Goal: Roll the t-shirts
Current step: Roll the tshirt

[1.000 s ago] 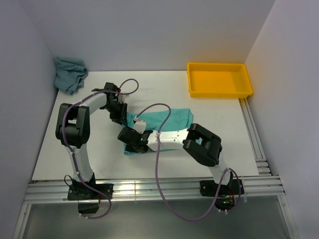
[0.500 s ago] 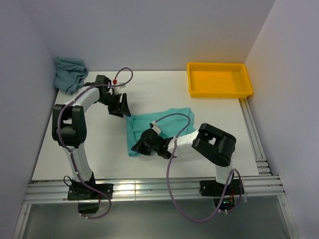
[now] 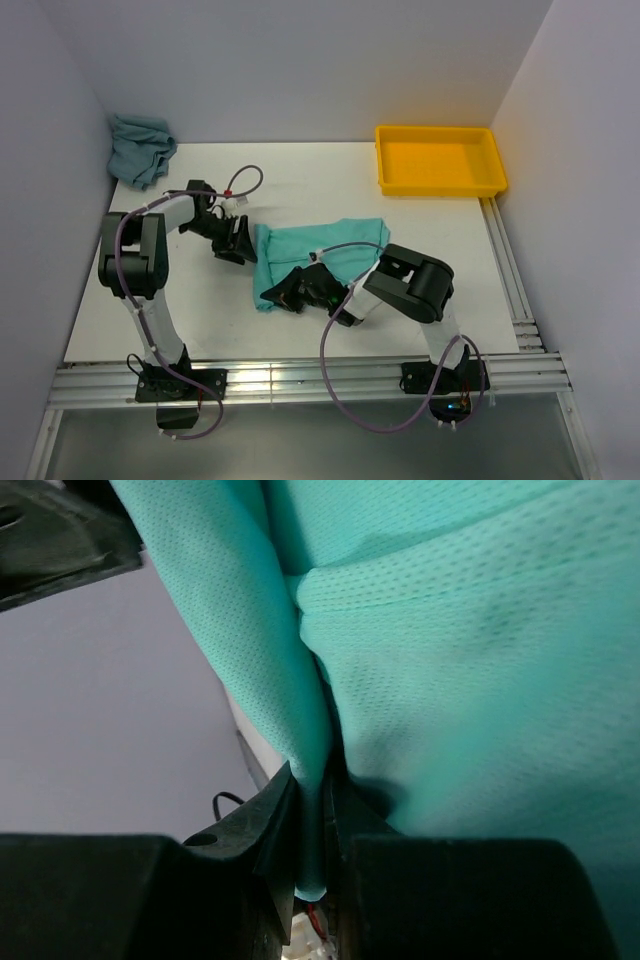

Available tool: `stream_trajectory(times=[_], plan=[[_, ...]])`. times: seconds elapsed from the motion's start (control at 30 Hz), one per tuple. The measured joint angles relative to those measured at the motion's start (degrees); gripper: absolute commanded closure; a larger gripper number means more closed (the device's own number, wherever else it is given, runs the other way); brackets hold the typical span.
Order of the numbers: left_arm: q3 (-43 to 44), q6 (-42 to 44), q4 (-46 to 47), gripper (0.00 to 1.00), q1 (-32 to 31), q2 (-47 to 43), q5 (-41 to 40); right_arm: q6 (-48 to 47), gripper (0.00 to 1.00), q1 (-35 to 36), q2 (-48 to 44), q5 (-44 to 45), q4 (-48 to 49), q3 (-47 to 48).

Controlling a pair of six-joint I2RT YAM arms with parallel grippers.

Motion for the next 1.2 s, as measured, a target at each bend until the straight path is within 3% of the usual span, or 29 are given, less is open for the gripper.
stream_trajectory(times=[0.27,0.5,0.63,0.87,1.07,1.1,1.2], plan=[[-0.4,-5.5,4.9,0.48,-1.9,1.4,-0.6,1.7,0.85,0.0,0.5,-0.3,3.5,-1.1],[1.7,-9.0,4.9,0.51,-4.9,1.8,-6.8,-0.7,0.58,0.2,-1.4,0.7,-3.0,0.7],[2.5,-9.9,4.8,0.51,-6.1,1.8,-9.8,-3.9,0.5,1.2,-4.5,3.6,-13.2,4.2],[3.1,-10.4,4.2,0.51,-7.0,1.8,-12.1,-9.3,0.51,4.5,-8.6,9.4,-30.2,9.8],[4.0,-10.3,3.4,0.51,-7.6,1.8,-14.2,-12.2,0.68,7.2,-8.7,12.2,-41.0,14.9],[4.0,-10.3,3.3,0.51,-7.6,1.8,-14.5,-12.5,0.68,7.6,-8.7,12.4,-41.8,15.4],[4.3,-10.3,3.0,0.51,-7.8,1.8,-15.3,-12.9,0.56,8.2,-8.7,12.4,-43.1,15.9]])
